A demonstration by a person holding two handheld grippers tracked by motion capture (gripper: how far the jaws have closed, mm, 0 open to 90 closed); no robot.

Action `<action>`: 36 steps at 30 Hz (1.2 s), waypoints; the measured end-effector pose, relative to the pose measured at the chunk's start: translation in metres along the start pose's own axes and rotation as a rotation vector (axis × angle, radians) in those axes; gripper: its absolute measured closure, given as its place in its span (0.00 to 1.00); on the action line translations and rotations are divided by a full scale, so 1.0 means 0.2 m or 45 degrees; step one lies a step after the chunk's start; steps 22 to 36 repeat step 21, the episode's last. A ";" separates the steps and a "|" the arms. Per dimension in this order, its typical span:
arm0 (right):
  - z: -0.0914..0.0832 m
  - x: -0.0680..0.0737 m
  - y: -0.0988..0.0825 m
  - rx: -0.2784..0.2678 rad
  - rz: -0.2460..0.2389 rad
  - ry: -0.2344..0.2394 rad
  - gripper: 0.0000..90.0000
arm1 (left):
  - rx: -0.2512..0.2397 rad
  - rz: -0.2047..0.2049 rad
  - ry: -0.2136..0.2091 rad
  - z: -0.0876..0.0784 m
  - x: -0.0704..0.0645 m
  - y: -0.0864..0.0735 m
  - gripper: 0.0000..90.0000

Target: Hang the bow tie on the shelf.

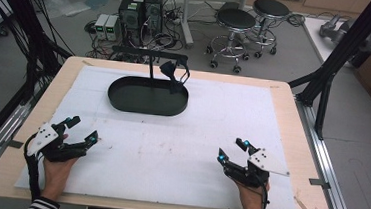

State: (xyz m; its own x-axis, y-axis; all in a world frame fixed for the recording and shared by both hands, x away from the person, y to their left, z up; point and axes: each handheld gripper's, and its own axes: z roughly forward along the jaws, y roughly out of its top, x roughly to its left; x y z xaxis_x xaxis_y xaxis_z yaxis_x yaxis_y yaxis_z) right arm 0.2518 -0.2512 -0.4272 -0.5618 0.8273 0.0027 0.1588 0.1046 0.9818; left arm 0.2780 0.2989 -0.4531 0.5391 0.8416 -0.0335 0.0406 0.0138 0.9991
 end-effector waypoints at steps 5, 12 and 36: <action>-0.01 -0.02 -0.06 -0.031 0.005 -0.037 0.31 | -0.001 0.017 0.001 0.00 0.00 0.00 0.15; 0.02 -0.01 -0.10 -0.050 -0.033 -0.068 0.30 | 0.010 0.018 0.002 0.00 -0.01 0.00 0.15; 0.02 -0.01 -0.11 -0.071 -0.008 -0.106 0.25 | 0.001 0.004 0.003 -0.01 -0.01 0.00 0.15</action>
